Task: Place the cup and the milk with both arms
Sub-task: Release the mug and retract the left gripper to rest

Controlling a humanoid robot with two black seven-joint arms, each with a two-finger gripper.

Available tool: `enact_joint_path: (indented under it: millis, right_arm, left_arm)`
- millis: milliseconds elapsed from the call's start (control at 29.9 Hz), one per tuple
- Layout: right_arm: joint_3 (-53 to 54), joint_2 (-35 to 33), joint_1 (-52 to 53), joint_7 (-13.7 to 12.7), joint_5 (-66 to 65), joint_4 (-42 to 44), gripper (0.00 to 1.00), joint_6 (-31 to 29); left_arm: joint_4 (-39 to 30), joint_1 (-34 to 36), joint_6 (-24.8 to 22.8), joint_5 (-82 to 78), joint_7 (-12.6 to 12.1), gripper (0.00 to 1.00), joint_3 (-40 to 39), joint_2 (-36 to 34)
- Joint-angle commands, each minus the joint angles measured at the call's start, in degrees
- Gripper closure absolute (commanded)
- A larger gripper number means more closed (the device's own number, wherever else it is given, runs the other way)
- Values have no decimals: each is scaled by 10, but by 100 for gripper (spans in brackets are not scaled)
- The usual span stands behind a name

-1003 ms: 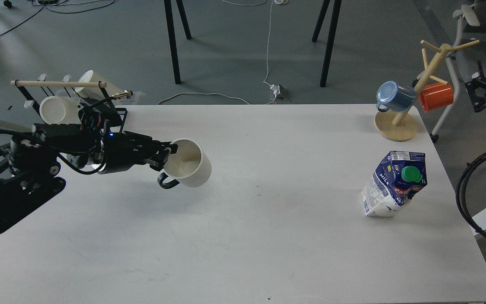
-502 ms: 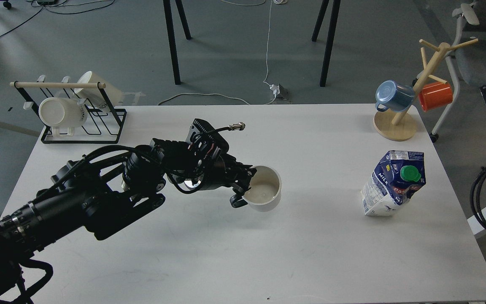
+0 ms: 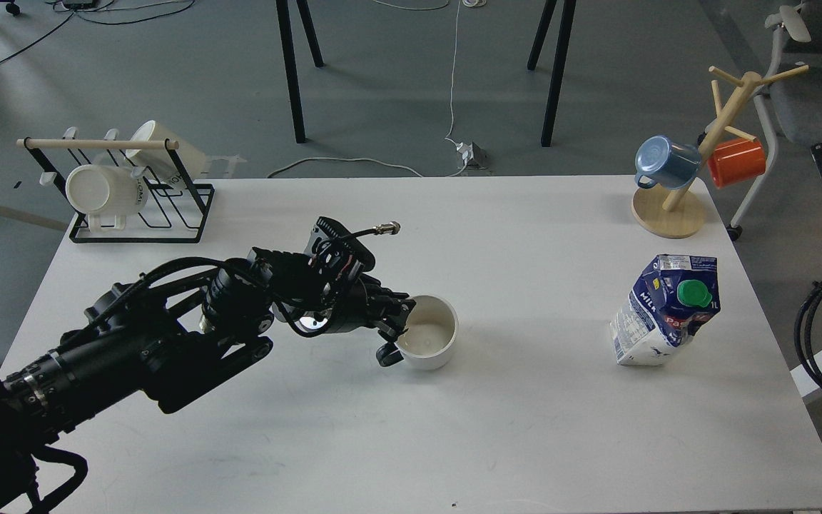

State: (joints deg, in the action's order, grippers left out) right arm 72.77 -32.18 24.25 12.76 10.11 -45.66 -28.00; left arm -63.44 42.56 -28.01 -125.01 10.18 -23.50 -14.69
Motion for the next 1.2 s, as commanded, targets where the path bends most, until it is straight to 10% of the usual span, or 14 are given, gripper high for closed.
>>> enact_joint_path:
  millis: [0,301,702,1170]
  right_arm:
    - [1,-2,0,0,0,0,1,0]
    - [1,-5,-18,0,1,-14,1,0]
    - [81,-2,-272,5,35,-200,1,0]
    - [55,75,-495,14,37,-300,1,0]
  left_arm:
    - [-2,1,0,0,2,59,-8,0]
    - [-49,2,0,81,4,44,-90,-29]
    - [8,-7,0,743,37,1,-274,-107]
    - [226,-9,0,1199,33,1,-292,-131]
